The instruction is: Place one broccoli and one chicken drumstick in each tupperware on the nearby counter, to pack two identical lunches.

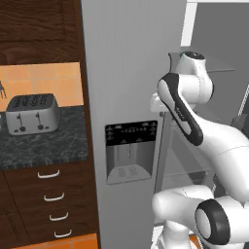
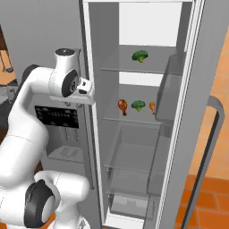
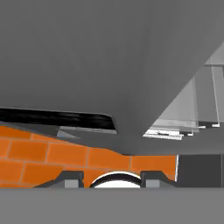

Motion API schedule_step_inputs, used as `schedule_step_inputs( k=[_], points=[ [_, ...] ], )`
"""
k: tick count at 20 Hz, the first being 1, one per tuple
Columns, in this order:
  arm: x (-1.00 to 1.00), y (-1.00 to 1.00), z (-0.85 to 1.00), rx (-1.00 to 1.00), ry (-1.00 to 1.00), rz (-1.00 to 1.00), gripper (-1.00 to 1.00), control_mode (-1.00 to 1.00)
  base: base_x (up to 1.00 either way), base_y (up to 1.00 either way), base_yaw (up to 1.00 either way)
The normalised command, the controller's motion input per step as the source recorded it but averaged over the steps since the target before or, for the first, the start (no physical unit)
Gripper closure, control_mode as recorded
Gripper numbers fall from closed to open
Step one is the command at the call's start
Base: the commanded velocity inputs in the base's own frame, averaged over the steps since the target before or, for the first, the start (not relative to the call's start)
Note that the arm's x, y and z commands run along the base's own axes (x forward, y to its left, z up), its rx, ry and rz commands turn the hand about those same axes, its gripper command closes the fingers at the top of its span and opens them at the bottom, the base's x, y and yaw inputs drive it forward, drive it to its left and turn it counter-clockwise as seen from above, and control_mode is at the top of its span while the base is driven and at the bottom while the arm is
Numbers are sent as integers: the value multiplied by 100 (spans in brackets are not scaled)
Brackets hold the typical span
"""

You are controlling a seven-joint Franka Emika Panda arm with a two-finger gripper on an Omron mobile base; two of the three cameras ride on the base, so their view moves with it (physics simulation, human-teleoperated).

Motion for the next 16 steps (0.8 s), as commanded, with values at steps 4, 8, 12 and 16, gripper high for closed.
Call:
schedule_step_inputs(
  k=[4,8,12,16],
  points=[
    [-3,-51,-23,-1,-15,-3,-100,-100,0,0,0],
    [-39,-100,-12,8,-46,-6,-100,-100,0,0,0],
    [0,-100,0,30,-16,-23,-100,-100,0,0,0],
    [34,-100,-4,36,10,-30,-100,-100,0,0,0]
  ],
)
